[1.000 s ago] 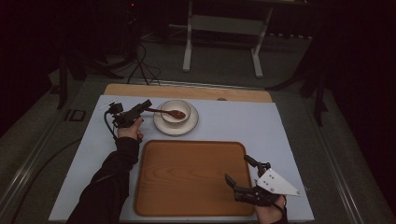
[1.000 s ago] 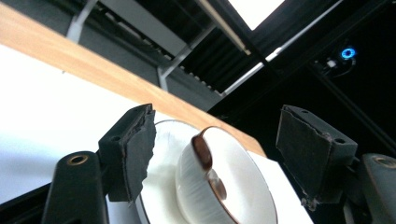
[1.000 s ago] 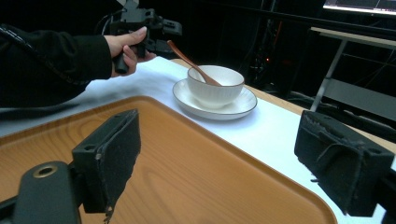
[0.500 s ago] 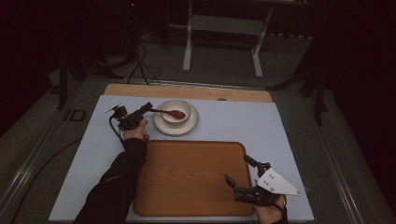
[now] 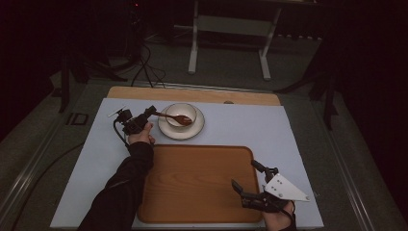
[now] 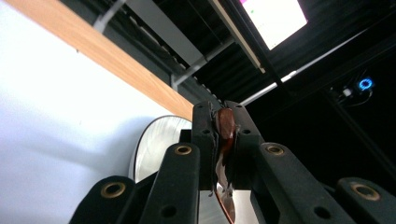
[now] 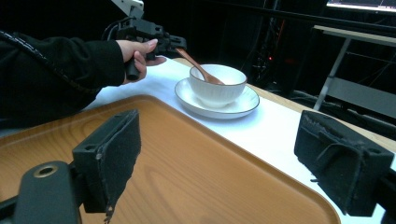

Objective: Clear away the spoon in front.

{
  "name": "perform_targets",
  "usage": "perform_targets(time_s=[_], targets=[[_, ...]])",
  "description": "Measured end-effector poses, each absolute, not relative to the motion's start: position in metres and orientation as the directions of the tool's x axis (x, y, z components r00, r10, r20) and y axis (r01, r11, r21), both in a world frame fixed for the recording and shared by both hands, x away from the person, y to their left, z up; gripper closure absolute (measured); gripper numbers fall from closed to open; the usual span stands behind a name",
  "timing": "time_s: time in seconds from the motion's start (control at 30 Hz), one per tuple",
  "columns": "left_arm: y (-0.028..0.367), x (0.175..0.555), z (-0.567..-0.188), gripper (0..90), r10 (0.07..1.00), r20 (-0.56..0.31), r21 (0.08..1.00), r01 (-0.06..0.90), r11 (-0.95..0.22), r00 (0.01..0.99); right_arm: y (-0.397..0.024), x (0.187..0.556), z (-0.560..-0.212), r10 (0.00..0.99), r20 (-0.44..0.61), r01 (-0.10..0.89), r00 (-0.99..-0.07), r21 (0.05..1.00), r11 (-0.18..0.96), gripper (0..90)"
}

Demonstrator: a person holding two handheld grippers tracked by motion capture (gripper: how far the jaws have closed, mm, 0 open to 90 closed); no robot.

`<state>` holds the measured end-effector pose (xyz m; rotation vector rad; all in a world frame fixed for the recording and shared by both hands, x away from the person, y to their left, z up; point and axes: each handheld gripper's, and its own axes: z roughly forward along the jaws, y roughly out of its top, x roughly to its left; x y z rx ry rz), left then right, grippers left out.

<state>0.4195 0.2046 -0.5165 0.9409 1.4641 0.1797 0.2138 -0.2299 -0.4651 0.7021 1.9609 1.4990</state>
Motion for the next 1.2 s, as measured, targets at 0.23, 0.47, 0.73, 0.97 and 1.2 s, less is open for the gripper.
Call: perform_targets(time_s=[0.23, 0.47, 0.73, 0.97, 1.2], targets=[[0.211, 0.418, -0.496, 83.8, 0.682, -0.707, 0.690, 0.392, 0.609, 0.186, -0.230, 0.214, -0.465, 0.704, -0.123, 0.065, -0.700, 0.970, 0.234, 14.5], [0.220, 0.416, -0.469, 83.8, 0.708, -0.662, 0.739, 0.376, 0.559, 0.246, -0.230, 0.214, -0.464, 0.705, -0.124, 0.063, -0.698, 0.971, 0.233, 14.5], [0.236, 0.409, -0.439, 83.9, 0.729, -0.605, 0.786, 0.381, 0.486, 0.319, -0.230, 0.215, -0.464, 0.707, -0.124, 0.065, -0.697, 0.970, 0.233, 14.5], [0.250, 0.400, -0.415, 83.9, 0.737, -0.554, 0.824, 0.383, 0.418, 0.388, -0.230, 0.215, -0.465, 0.710, -0.121, 0.073, -0.694, 0.969, 0.236, 14.5], [0.259, 0.392, -0.399, 84.0, 0.731, -0.513, 0.846, 0.406, 0.344, 0.450, -0.228, 0.214, -0.465, 0.709, -0.127, 0.070, -0.694, 0.968, 0.242, 14.5]])
